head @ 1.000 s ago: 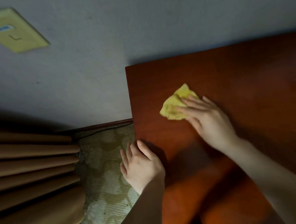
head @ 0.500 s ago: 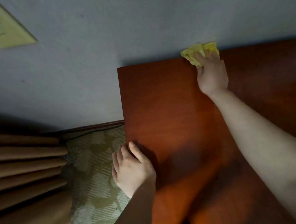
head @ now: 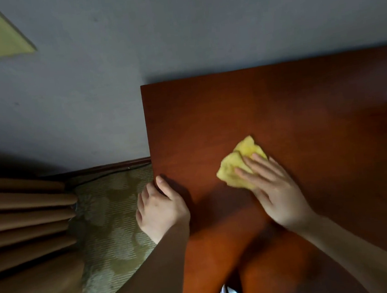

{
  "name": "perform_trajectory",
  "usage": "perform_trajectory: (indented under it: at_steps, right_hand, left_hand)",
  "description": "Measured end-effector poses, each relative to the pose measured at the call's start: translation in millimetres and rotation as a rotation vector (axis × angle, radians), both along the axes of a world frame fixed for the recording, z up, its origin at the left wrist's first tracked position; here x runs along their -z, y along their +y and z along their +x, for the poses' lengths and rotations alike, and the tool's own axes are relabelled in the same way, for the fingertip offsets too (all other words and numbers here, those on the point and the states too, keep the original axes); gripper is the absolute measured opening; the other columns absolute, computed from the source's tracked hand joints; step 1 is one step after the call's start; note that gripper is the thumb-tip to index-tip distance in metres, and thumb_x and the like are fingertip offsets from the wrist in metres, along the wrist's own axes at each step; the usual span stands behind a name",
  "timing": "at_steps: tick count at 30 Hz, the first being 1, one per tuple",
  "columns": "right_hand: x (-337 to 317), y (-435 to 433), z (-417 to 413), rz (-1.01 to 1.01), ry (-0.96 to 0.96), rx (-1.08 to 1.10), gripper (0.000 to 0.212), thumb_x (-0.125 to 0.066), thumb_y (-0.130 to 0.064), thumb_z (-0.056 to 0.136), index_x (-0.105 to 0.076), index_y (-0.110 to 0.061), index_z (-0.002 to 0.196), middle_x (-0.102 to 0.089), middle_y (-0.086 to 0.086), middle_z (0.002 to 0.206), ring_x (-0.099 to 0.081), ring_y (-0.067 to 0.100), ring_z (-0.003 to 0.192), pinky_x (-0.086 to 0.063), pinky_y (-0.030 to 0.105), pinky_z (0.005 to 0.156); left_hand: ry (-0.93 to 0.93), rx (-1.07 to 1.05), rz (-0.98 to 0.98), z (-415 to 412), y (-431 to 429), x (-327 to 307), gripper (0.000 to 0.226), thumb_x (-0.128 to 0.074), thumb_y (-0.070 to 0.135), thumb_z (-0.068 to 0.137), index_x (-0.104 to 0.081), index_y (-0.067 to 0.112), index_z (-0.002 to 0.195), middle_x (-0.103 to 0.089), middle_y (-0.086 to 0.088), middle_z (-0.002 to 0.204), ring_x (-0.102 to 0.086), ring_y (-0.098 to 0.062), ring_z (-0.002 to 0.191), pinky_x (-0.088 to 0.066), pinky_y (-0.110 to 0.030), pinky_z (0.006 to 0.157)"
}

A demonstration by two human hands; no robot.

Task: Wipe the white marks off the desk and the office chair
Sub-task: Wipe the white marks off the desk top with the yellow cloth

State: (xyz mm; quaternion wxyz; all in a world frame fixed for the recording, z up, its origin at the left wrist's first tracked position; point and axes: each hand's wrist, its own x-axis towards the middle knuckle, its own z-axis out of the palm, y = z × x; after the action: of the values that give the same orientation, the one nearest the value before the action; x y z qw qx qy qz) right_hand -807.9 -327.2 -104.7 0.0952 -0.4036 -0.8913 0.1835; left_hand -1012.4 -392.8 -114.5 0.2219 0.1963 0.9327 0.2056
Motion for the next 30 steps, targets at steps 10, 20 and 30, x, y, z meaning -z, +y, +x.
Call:
perform_trajectory:
  at_steps: [10, 20, 30]
  right_hand:
    - [-8, 25, 40, -0.118, -0.085, -0.263, 0.041, -0.051, -0.009, 0.09, -0.06, -0.024, 0.126, -0.046, -0.004, 0.141, -0.036, 0.019, 0.135, -0.023, 0.033, 0.111]
    - [-4, 156, 46, -0.058, -0.011, 0.27, 0.045, -0.05, 0.005, 0.091, -0.051, -0.008, 0.134, -0.04, 0.015, 0.145, -0.032, 0.031, 0.138, -0.021, 0.031, 0.114]
    - [6, 183, 7, -0.056, -0.072, 0.697, 0.047, -0.039, -0.011, 0.097, -0.039, -0.019, 0.143, -0.025, 0.011, 0.154, -0.014, 0.027, 0.144, -0.014, 0.033, 0.117]
  left_hand:
    - [0.026, 0.028, -0.026, -2, -2, 2, 0.057, -0.016, 0.042, 0.099, -0.053, 0.01, 0.127, -0.056, -0.011, 0.131, -0.044, -0.03, 0.128, -0.028, -0.048, 0.109]
    - [0.033, 0.018, -0.021, -1, 0, -2, 0.052, -0.021, 0.039, 0.1, -0.055, 0.009, 0.125, -0.058, -0.015, 0.126, -0.047, -0.034, 0.122, -0.03, -0.048, 0.106]
    - [0.03, 0.005, 0.001, 0, 0, -4, 0.053, -0.02, 0.04, 0.1, -0.055, 0.008, 0.125, -0.057, -0.015, 0.128, -0.047, -0.034, 0.122, -0.032, -0.047, 0.105]
